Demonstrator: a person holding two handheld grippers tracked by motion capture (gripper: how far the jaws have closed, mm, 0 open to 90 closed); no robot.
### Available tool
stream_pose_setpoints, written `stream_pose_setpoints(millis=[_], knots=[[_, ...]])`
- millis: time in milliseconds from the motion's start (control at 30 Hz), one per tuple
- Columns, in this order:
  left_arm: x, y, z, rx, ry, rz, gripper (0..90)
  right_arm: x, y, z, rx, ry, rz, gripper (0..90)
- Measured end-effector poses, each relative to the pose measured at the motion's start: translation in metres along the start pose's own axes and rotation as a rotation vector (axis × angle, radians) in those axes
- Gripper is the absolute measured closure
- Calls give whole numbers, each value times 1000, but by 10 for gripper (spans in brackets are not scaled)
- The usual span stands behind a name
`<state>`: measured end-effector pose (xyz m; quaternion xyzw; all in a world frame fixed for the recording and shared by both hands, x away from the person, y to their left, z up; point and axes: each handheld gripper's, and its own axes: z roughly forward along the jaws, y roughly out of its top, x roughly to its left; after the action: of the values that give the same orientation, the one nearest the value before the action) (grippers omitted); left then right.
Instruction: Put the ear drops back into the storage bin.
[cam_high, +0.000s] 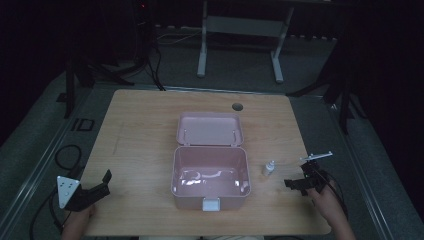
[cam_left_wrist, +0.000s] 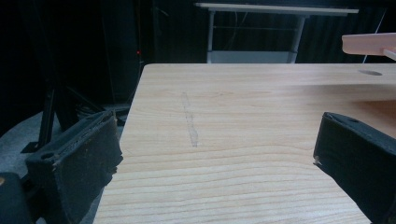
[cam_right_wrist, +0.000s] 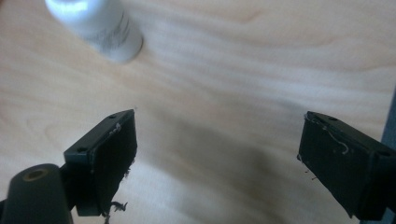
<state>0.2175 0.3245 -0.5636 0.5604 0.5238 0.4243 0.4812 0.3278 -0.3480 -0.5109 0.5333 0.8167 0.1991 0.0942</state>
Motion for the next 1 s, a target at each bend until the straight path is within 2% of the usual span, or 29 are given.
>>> stream_pose_setpoints(millis=[100, 200, 267, 400, 533, 600, 700, 800, 1000], knots=[[0, 0, 0, 0, -1, -1, 9, 3, 2, 0, 78, 3, -35, 113], [0, 0, 0, 0, 0, 0, 9, 5, 3, 0, 106, -4, -58, 113], [0, 0, 0, 1, 0, 1, 9, 7, 4, 1, 163, -3, -91, 113], [0, 0, 0, 0, 0, 1, 9, 8, 5, -1, 240, 19, -122, 113], [0, 0, 0, 1, 1, -3, 9, 9, 7, -4, 316, 16, -167, 113], [0, 0, 0, 0, 1, -3, 9, 9, 7, -4, 370, 8, -201, 114], [0, 0, 0, 1, 1, -3, 9, 11, 7, -3, 435, 18, -217, 126], [0, 0, 0, 2, 1, -4, 9, 15, 7, -4, 507, 20, -265, 130], [0, 0, 0, 1, 0, -3, 9, 19, 14, -6, 545, 16, -283, 133]])
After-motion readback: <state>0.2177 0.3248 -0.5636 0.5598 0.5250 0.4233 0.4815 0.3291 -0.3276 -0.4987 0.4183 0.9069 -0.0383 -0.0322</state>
